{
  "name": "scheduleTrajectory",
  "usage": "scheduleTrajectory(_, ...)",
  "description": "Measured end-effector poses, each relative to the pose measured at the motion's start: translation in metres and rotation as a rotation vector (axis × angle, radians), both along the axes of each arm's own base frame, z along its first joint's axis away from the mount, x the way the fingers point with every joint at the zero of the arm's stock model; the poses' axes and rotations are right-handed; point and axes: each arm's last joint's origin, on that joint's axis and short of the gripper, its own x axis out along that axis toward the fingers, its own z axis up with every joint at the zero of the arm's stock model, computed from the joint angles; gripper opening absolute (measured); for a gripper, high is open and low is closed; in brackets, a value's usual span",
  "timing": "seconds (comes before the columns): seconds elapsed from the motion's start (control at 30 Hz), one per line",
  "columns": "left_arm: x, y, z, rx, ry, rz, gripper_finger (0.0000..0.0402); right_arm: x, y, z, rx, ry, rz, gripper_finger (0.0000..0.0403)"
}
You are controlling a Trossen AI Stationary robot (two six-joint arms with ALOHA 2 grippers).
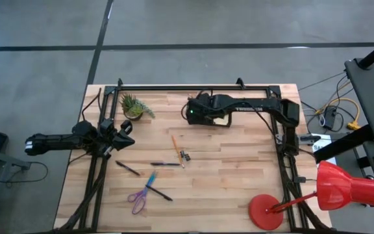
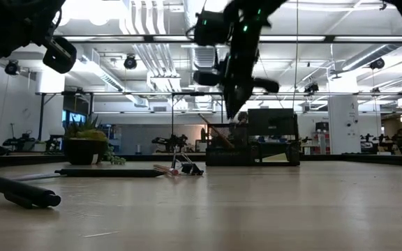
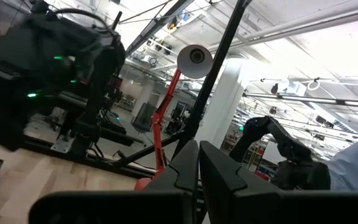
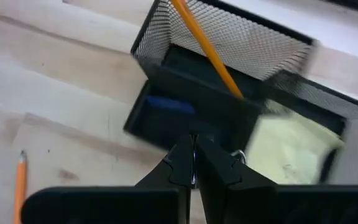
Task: Pick and place office supplies into organizer
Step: Put the top black binder clip into the desk organizer
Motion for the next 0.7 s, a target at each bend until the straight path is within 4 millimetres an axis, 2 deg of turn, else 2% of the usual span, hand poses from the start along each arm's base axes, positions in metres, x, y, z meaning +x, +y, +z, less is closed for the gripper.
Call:
scheduleTrajectory(0.27, 0.000, 0.000, 0.000, 0.000, 0.001, 0.000, 0.0000, 0.005, -0.019, -0.030, 0.074, 0.054, 0.002, 0.0009)
scheduleTrajectory(0.5, 0.000, 0.000, 0.000, 0.000, 0.001, 0.000, 0.0000, 0.005, -0.021, -0.034, -0.012, 0.092, -0.026, 0.0014)
scheduleTrajectory(0.7, 0.000, 0.000, 0.000, 0.000, 0.001, 0.000, 0.0000, 0.005, -0.021, -0.034, 0.010, 0.110, 0.054, 0.0056)
